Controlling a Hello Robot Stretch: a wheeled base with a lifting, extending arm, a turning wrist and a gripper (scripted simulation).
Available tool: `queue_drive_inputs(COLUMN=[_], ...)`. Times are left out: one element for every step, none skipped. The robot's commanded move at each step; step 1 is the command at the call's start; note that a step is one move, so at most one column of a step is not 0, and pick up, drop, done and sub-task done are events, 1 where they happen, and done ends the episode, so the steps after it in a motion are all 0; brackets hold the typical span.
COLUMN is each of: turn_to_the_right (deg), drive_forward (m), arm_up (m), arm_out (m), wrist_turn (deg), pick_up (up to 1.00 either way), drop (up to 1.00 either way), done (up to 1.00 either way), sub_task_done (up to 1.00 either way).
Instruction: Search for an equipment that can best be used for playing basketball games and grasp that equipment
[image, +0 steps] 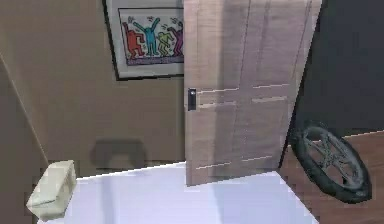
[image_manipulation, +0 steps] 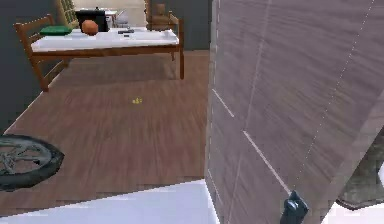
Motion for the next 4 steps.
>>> queue_drive_inputs(turn_to_the_right=[45.0,21.0,0.0,6.0], drive_forward=[0.0,0.0,1.0,0.0], arm_up=[0.0,0.0,0.0,0.0], arm_out=[0.0,0.0,0.0,0.0], wrist_turn=[0.0,0.0,0.0,0.0], pick_up=[0.0,0.0,0.0,0.0], drop=[0.0,0.0,0.0,0.0], done=[0.0,0.0,0.0,0.0], sub_task_done=[0.0,0.0,0.0,0.0])
